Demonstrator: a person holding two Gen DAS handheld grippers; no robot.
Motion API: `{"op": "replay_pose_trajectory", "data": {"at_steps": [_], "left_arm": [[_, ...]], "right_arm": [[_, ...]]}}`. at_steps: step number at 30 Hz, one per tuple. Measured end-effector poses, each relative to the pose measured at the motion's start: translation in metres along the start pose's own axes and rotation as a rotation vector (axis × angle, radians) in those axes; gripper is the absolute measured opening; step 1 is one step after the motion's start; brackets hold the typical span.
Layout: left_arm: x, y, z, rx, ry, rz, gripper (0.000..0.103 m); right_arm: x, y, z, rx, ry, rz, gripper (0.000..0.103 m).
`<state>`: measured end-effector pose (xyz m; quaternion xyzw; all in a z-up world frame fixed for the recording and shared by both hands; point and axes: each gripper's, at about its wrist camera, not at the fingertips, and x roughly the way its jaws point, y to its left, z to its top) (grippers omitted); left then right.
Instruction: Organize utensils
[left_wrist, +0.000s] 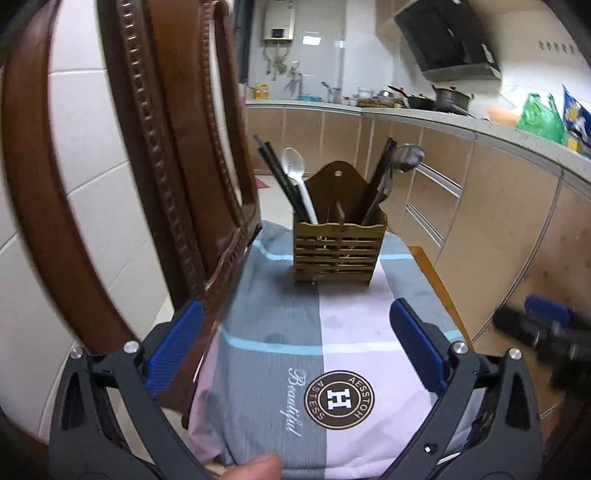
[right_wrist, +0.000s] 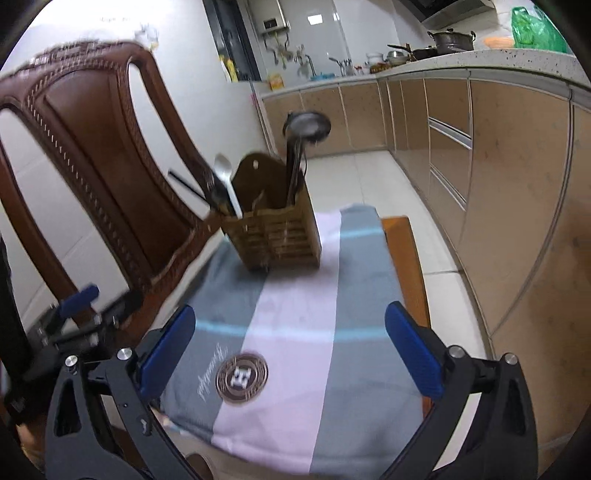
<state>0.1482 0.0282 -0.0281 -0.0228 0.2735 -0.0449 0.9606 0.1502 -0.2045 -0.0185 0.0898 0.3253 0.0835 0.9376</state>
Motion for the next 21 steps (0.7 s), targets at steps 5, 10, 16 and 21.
{"op": "replay_pose_trajectory", "data": {"at_steps": [5, 10, 16, 21], "left_arm": [[-0.007, 0.004, 0.004, -0.031, 0.03, -0.035, 0.1], [0.0, 0.002, 0.007, -0.034, 0.053, -0.05, 0.1], [0.002, -0.003, 0.008, -0.018, 0.056, -0.055, 0.1], [0.004, -0.003, 0.007, -0.013, 0.06, -0.052, 0.1]], "right_arm": [[-0.017, 0.012, -0.009, -0.04, -0.063, -0.043, 0.1], [-0.016, 0.005, -0.007, -0.024, -0.07, -0.074, 0.1], [-0.013, 0.006, -0.009, -0.037, -0.065, -0.081, 0.1], [-0.012, 0.005, -0.009, -0.032, -0.068, -0.082, 0.1]]}}
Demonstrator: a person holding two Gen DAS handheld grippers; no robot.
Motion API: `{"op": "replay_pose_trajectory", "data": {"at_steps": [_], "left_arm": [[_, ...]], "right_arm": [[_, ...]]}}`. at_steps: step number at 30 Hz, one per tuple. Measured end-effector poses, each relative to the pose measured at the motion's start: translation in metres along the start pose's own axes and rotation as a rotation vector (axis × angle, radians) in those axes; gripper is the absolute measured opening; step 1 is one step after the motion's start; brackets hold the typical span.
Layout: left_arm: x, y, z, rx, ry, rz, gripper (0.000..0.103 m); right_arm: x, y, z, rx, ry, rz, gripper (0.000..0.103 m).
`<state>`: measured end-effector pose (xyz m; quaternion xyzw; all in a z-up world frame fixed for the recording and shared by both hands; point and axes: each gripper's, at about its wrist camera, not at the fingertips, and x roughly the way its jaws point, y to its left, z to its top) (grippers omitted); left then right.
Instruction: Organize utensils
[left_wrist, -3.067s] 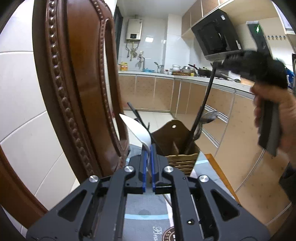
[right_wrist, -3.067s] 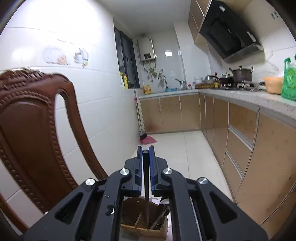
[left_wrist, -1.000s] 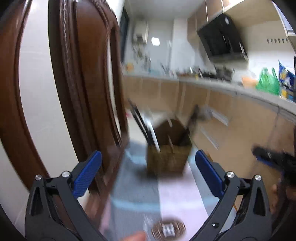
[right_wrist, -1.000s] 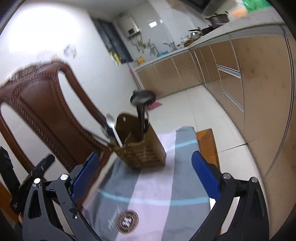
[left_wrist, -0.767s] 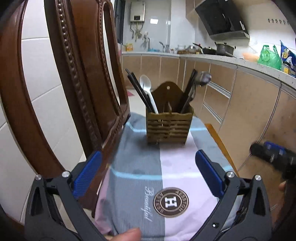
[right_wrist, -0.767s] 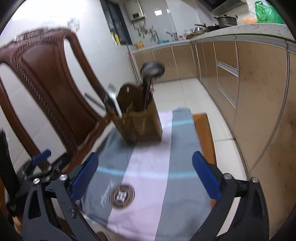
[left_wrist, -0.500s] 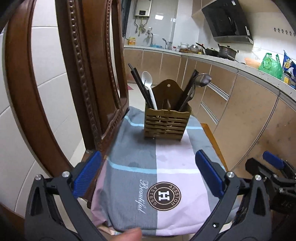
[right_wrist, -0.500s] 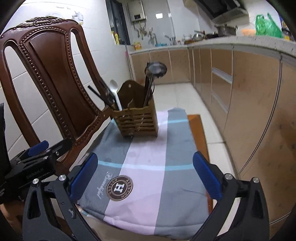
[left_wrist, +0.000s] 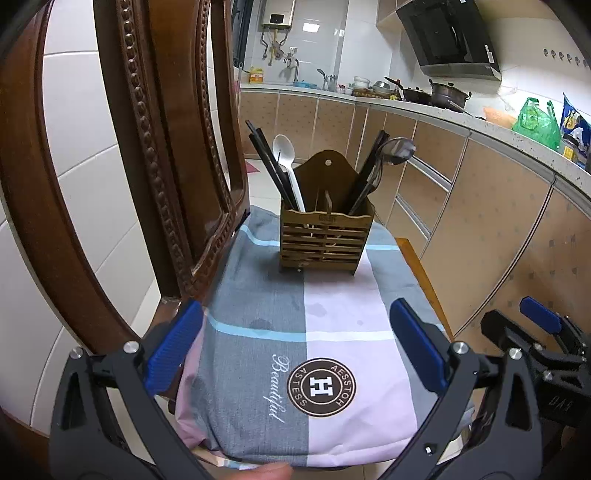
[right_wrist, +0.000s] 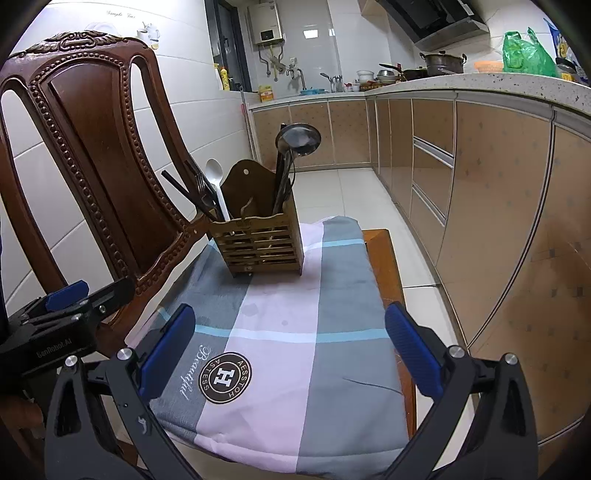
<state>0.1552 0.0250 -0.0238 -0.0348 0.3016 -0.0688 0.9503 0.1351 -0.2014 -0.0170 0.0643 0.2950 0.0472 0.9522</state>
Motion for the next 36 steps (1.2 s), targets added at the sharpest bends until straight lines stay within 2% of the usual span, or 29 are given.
{"op": "replay_pose_trajectory", "data": {"at_steps": [36], "left_arm": [[0.0061, 0.0001, -0.0018, 0.02, 0.013, 0.013, 0.1]], "right_arm": [[0.0022, -0.0081, -0.0019, 0.006, 0.01, -0.01, 0.1]]}}
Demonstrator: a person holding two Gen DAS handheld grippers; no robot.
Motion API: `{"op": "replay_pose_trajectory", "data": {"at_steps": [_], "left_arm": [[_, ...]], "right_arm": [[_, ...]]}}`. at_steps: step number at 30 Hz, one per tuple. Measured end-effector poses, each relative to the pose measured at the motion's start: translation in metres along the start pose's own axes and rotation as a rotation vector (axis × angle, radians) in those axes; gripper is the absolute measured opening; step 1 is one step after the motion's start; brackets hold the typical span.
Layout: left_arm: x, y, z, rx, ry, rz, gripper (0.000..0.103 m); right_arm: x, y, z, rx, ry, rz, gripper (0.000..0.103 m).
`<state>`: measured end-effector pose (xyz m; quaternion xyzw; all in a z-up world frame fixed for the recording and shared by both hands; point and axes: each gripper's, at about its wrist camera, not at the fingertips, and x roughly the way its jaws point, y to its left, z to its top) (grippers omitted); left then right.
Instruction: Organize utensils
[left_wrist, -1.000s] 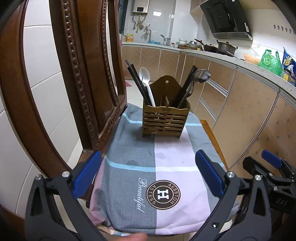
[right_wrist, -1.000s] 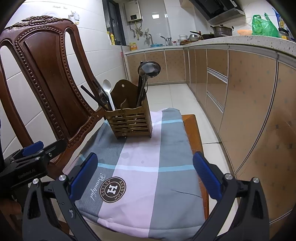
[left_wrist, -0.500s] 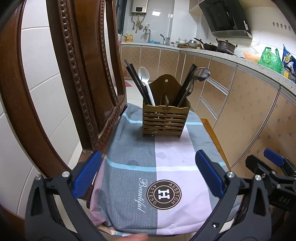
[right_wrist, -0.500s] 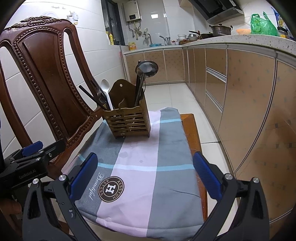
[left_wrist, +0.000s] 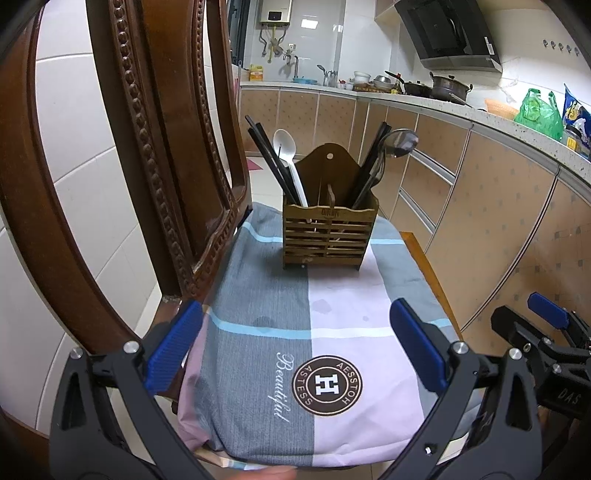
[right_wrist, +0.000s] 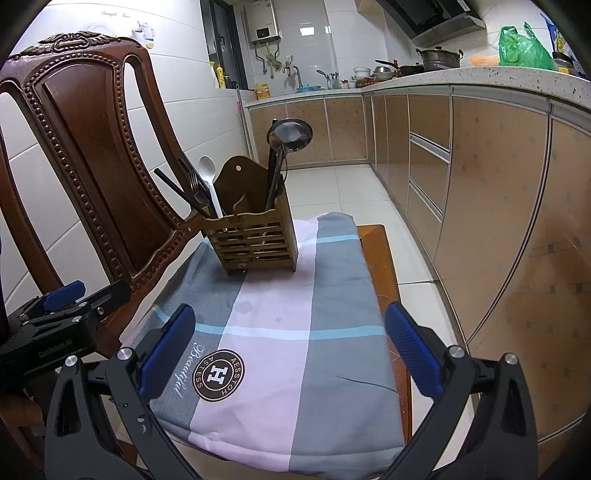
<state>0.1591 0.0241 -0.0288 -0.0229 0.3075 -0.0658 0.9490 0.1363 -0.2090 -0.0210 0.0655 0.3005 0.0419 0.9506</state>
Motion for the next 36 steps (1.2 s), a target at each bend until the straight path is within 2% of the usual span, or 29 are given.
{"op": "replay_pose_trajectory", "data": {"at_steps": [14, 22, 36], "left_arm": [[0.0004, -0.0001, -0.0009, 0.004, -0.001, 0.01, 0.1], [0.0021, 0.0016, -0.0014, 0.0, -0.004, 0.045, 0.1], [0.0023, 0.0009, -0.0012, 0.001, -0.009, 0.018, 0.1]], "right_arm": [[0.0006, -0.0016, -0.0008, 0.0, 0.001, -0.007, 0.1], [0.0012, -0.0023, -0.0007, 0.0, 0.003, -0.009, 0.1], [0.0021, -0.003, -0.0017, 0.0, 0.006, -0.01, 0.1]]}}
